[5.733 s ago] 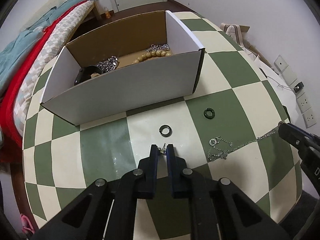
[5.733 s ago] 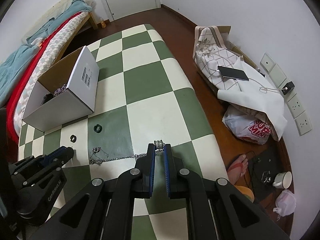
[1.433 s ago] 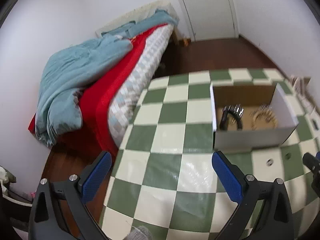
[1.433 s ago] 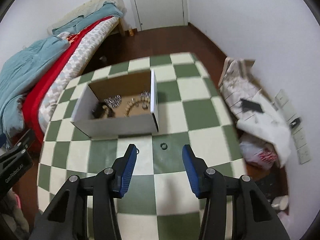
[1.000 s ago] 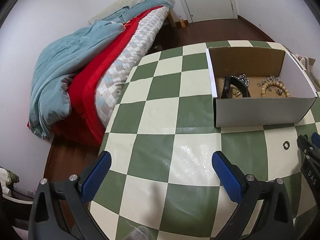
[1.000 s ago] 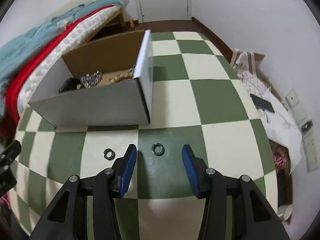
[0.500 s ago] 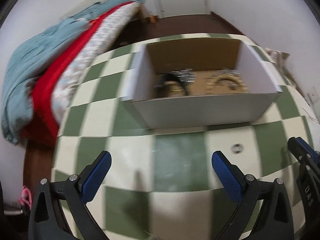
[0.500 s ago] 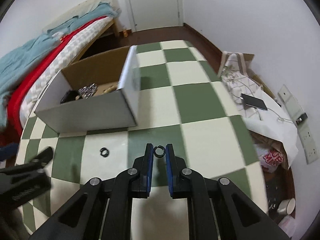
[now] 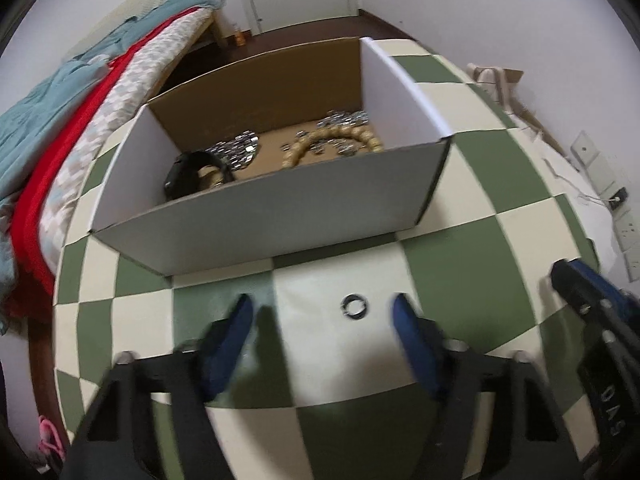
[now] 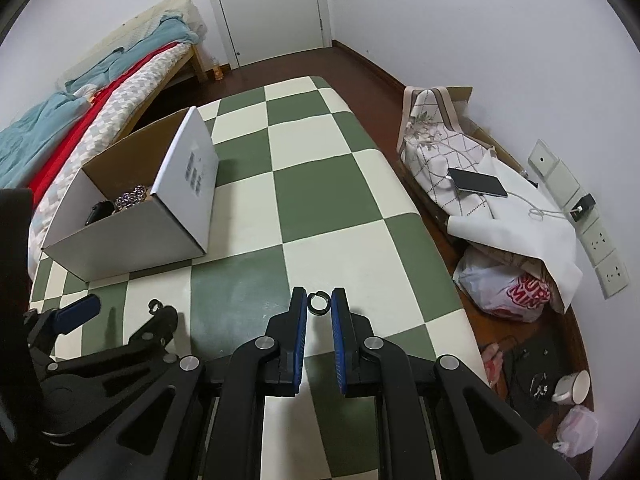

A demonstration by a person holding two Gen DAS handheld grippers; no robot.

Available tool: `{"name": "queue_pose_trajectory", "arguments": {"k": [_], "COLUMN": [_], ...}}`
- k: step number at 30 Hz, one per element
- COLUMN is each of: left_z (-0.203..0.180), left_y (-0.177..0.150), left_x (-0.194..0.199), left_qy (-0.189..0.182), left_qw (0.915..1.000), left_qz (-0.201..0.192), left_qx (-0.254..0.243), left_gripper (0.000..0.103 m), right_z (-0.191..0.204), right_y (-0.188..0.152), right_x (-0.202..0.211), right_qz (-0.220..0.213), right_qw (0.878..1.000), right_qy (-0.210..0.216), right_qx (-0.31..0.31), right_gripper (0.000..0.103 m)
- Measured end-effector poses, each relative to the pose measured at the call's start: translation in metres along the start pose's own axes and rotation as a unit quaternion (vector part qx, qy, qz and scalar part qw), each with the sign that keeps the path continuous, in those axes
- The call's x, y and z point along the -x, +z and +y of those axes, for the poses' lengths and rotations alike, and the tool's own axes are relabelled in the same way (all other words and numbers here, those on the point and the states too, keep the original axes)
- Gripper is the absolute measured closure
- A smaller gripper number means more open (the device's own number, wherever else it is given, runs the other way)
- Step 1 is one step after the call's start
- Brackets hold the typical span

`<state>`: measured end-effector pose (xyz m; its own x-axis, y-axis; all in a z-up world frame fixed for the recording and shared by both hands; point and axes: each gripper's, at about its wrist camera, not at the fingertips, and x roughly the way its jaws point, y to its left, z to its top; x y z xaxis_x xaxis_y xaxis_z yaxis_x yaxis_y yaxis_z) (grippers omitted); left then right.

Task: Organize jewelry
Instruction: 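Grasp a small black ring with the right tool while the left tool grasps the other ring, then carry both black rings over the white box with both tools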

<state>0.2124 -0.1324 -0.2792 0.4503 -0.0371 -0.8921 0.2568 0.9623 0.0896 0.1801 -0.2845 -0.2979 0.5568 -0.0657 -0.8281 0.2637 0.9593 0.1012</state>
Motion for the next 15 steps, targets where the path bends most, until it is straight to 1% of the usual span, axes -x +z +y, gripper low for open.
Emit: {"name": "queue_pose_trajectory", "arguments": {"k": [1,2,3,4,11,15], "left_z": [0.0,-0.001,-0.003,-0.005,0.002,0.015], "left_y": [0.002,0.003,0.004,0.004,0.001,0.0], "left_x": [0.0,0.0,0.0,0.0,0.005,0.021], "left_qy": [-0.011,-0.017,-0.021,-0.021,-0.021,-0.022], "left_qw": [0.9999,0.9999,0.9998,0.9998,0.9997,0.9994], "left_qz": [0.0,0.001,0.003,0.003,-0.003,-0.016], "left_qx": [0.001,0.0,-0.001,-0.003,0.007,0.021], "left_gripper": [0.071,0.085,0.09,0.093,0.093,0.093], "right_z": [0.0,-0.001,-0.001,-0.001,0.001,0.004], "right_y": [0.0,-0.001,-0.001,-0.001,0.006,0.013], "right_x": [-0.001,-0.001,-0.001,0.0,0.012,0.023], "right_qz": [0.001,0.001,0.0,-0.001,-0.016,-0.029], "right_qw": [1.0,1.0,1.0,1.0,1.0,0.999], "right_qy": [0.001,0.002,0.002,0.003,0.005,0.013], "right_qx": [-0.003,-0.005,-0.006,-0.007,-0.01,-0.012], "right_gripper": [0.09,0.09,0.09,0.09,0.09,0.09]}}
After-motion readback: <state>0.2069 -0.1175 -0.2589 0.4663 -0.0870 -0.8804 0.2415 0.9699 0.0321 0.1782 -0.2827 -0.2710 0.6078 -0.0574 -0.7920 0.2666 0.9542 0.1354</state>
